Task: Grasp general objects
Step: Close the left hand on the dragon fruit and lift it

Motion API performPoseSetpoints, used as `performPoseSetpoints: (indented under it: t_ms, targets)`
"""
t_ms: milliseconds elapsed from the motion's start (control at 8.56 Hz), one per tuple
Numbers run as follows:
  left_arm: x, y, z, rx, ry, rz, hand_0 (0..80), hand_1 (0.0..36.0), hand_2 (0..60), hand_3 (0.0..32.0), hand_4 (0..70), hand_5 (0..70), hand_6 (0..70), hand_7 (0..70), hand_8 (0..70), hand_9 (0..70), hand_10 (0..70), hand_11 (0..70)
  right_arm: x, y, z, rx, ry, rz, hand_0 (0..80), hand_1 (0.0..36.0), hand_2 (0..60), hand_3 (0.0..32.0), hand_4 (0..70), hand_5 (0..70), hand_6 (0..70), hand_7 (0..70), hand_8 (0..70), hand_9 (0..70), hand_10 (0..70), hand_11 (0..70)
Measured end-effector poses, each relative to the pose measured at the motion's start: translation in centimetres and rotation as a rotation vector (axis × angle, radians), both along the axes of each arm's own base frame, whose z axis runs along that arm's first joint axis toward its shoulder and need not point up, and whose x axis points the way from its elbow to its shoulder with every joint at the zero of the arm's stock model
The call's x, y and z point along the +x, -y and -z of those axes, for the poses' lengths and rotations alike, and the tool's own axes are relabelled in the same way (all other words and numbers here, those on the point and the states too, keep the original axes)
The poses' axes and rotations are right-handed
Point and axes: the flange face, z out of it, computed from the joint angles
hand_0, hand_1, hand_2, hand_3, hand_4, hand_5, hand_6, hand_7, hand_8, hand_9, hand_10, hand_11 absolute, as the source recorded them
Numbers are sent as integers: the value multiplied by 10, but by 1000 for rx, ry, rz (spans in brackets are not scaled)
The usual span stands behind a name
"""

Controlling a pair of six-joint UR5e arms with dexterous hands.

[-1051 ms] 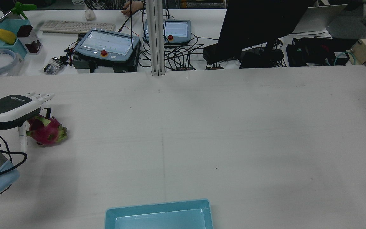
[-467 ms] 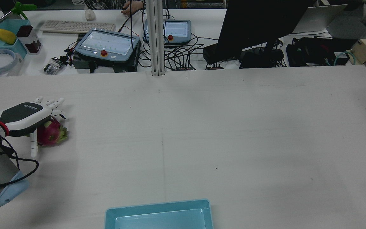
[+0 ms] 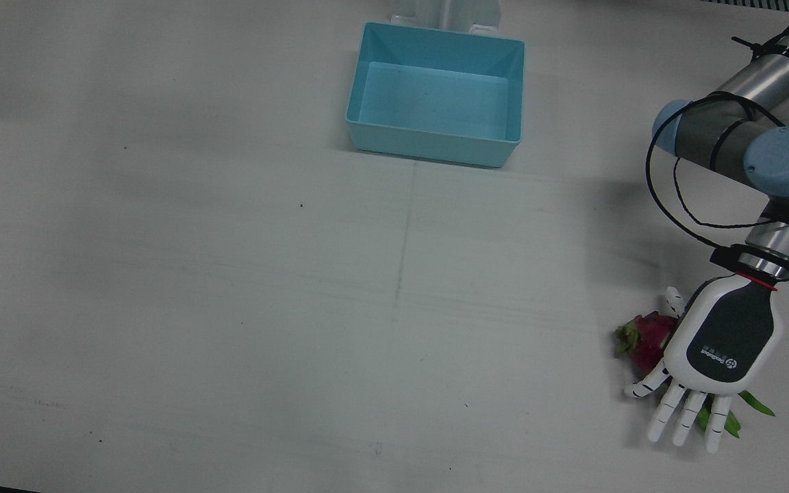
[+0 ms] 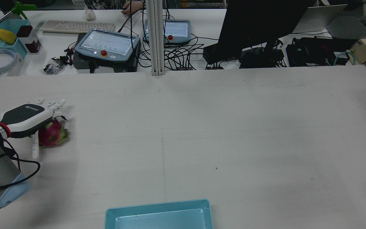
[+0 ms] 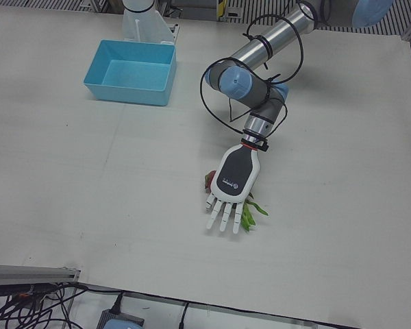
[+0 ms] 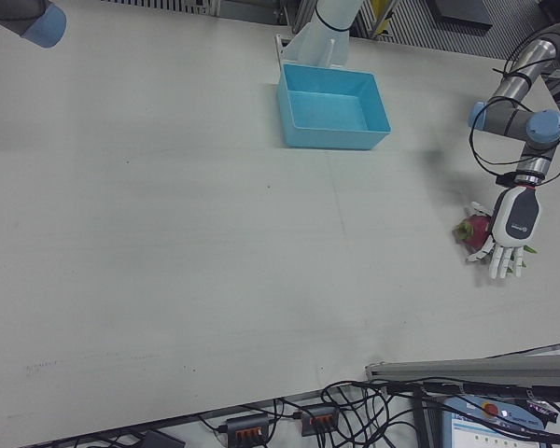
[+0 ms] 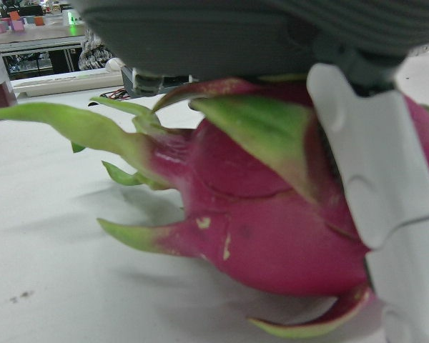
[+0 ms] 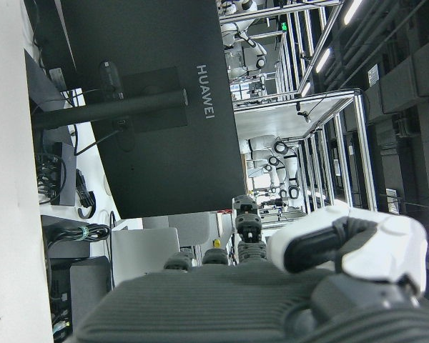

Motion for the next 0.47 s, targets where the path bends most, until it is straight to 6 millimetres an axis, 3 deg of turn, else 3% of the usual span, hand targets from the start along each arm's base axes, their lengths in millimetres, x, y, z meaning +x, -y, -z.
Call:
performPoseSetpoints:
  t_ms: [117, 234, 350, 467]
  targets:
    - [0, 1, -1, 1, 1, 8, 543, 353, 600, 0, 111, 568, 192, 321, 222, 178, 123, 203, 0, 0, 0, 0, 0, 0, 0, 0, 0, 0, 0, 0, 0, 0, 0, 0, 0, 0]
    - [-1, 1, -1, 3, 3, 18, 563, 358, 600, 0, 173, 700, 356, 552, 351, 373, 230, 359, 0, 0, 0, 0, 0, 0, 0, 0, 0, 0, 0, 0, 0, 0, 0, 0, 0, 0]
    - [-2, 2, -1, 4, 4, 29, 578, 360, 600, 0, 209, 700, 452, 685, 429, 485, 298, 451, 0, 0, 0, 0, 0, 0, 0, 0, 0, 0, 0, 0, 0, 0, 0, 0, 0, 0]
    - [-3, 2, 0, 5, 5, 36, 602, 360, 600, 0, 259, 700, 589, 700, 538, 648, 393, 573, 0, 0, 0, 0, 0, 0, 0, 0, 0, 0, 0, 0, 0, 0, 0, 0, 0, 0]
